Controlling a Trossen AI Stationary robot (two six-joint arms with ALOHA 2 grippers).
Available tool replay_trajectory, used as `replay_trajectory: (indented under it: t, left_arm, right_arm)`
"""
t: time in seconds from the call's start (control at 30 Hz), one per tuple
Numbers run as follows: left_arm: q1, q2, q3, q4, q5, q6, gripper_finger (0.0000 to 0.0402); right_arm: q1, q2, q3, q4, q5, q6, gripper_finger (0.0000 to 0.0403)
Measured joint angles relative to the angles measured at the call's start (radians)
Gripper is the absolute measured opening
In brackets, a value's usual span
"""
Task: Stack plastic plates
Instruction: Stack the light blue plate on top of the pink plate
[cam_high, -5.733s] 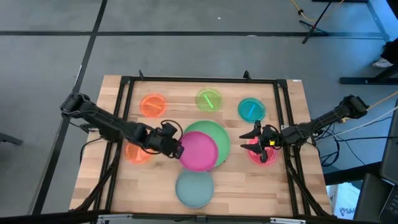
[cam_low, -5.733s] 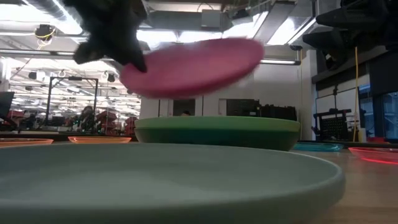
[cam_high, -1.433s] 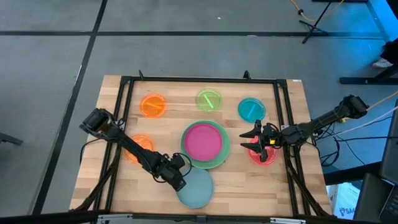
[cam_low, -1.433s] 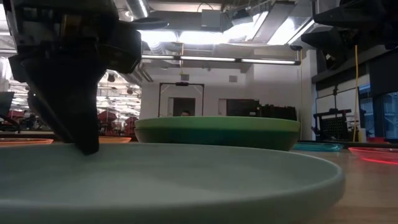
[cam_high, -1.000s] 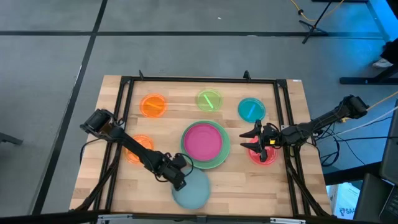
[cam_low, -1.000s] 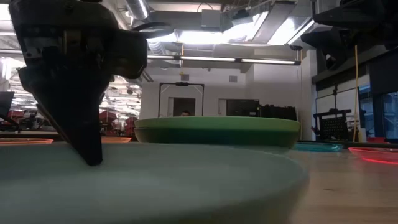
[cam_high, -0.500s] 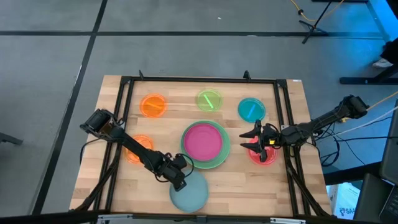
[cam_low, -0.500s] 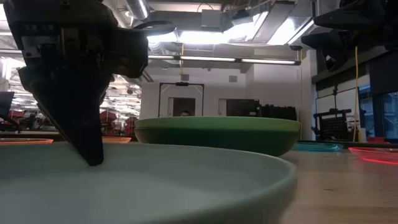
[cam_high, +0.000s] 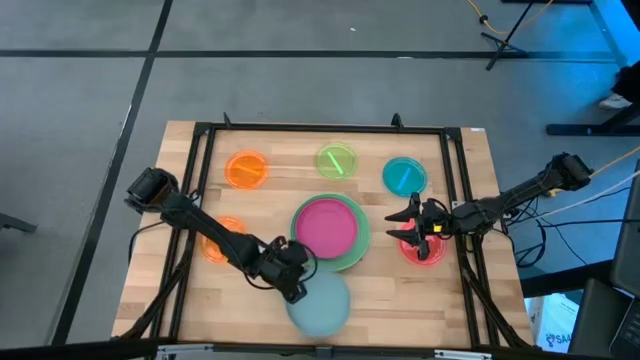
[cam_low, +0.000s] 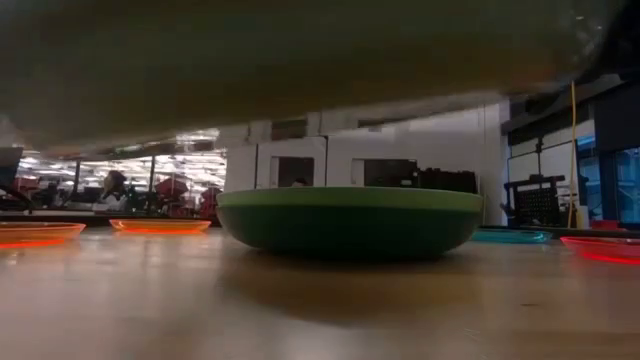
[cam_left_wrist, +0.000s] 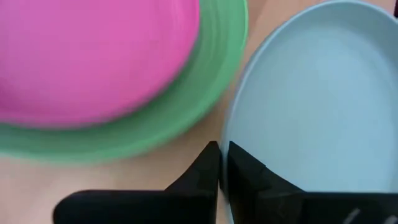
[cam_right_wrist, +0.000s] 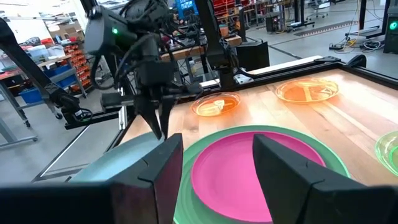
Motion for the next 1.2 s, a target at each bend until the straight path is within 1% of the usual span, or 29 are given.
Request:
replay_trajectory:
  t: [0.17, 0.3, 0.53, 0.67, 0.87, 1.03, 1.13, 1.2]
  left_arm:
    - [0.050, 0.000, 0.035, 0.011, -0.045, 0.072, 0.0011]
    - [0.102, 0.000, 0.035, 0.031, -0.112, 0.079, 0.0011]
    - [0.218, -0.001, 0.035, 0.036, -0.122, 0.128, 0.0014]
    - [0.273, -0.001, 0.035, 0.044, -0.104, 0.131, 0.0019]
    - [0.350, -0.018, 0.035, 0.021, -0.020, 0.183, 0.0021]
    - [0.394, -0.046, 0.035, -0.019, -0.015, 0.210, 0.0021]
    - [0.419, -0.053, 0.035, -0.071, -0.014, 0.213, 0.0021]
    - [0.432, -0.052, 0.035, -0.137, -0.015, 0.223, 0.0021]
  right_arm:
    - [0.000, 0.000, 0.000, -0.001, 0.000, 0.000, 0.0188]
    - [0.000, 0.000, 0.000, 0.000, 0.000, 0.000, 0.0188]
    - [0.000, 0.000, 0.000, 0.000, 0.000, 0.001, 0.0188]
    - [0.000, 0.000, 0.000, 0.000, 0.000, 0.001, 0.0188]
    - [0.000, 0.000, 0.000, 0.000, 0.000, 0.003, 0.0188]
    - [0.000, 0.000, 0.000, -0.001, 0.000, 0.003, 0.0188]
    - [0.000, 0.000, 0.000, 0.000, 0.000, 0.004, 0.0188]
    - [0.000, 0.000, 0.000, 0.004, 0.000, 0.004, 0.0188]
